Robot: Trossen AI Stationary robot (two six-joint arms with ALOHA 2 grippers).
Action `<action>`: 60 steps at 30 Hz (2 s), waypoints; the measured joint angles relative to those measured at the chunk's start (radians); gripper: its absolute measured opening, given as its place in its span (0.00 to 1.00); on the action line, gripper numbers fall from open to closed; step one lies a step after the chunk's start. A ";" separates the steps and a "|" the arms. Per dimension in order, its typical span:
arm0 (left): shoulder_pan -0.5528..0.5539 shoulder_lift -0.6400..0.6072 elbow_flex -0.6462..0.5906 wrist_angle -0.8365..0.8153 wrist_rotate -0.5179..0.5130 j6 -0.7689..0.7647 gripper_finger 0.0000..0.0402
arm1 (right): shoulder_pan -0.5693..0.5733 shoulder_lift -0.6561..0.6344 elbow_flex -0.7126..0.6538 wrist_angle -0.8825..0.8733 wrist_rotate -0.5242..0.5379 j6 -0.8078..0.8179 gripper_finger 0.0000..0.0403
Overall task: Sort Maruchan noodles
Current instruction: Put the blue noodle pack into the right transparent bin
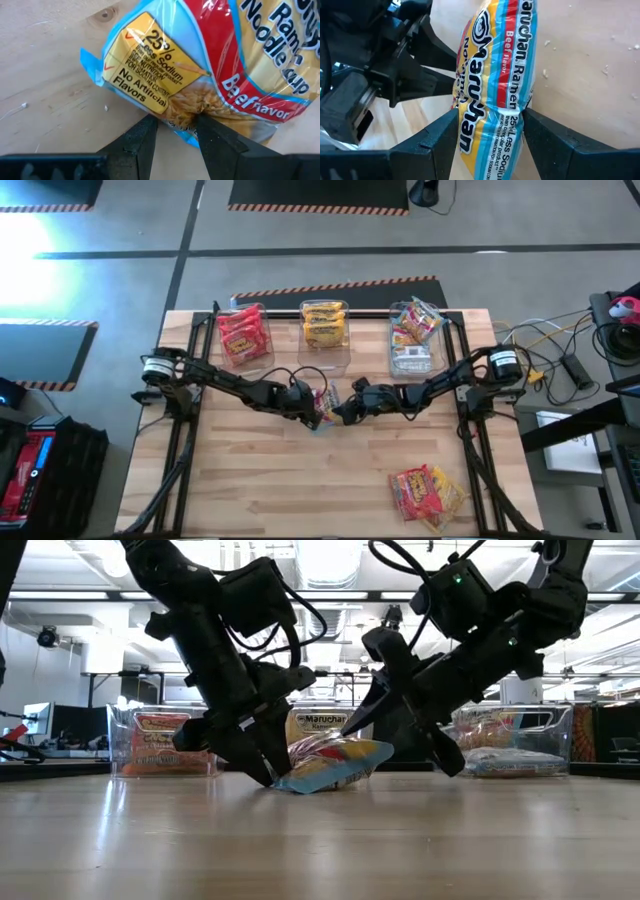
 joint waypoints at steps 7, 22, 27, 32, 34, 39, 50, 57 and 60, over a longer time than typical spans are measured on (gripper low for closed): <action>0.001 0.001 0.000 -0.010 0.000 -0.003 0.31 | 0.001 -0.052 0.000 -0.004 -0.019 -0.010 0.51; 0.001 0.001 0.000 -0.015 0.000 -0.004 0.29 | -0.003 -0.113 0.000 -0.139 0.000 -0.059 0.51; 0.001 0.001 0.000 -0.016 0.000 -0.004 0.29 | -0.023 -0.111 0.000 -0.154 -0.002 -0.071 0.51; 0.001 0.001 0.000 -0.016 0.000 -0.004 0.29 | -0.053 -0.111 0.000 -0.160 -0.002 -0.097 0.51; 0.001 0.001 0.000 -0.016 0.000 -0.004 0.29 | -0.064 -0.111 0.000 -0.159 -0.002 -0.105 0.51; 0.001 0.001 -0.001 -0.016 0.000 -0.004 0.29 | -0.080 -0.082 0.004 -0.117 -0.027 -0.103 0.51; 0.001 0.001 -0.001 -0.017 0.005 -0.004 0.29 | -0.090 0.021 0.072 -0.066 -0.097 -0.136 0.51; 0.001 0.001 -0.001 -0.018 0.006 -0.004 0.29 | -0.092 0.063 0.077 -0.009 -0.117 -0.138 0.51; 0.001 0.001 -0.001 -0.019 0.006 -0.003 0.29 | -0.092 0.062 0.077 -0.007 -0.118 -0.143 0.51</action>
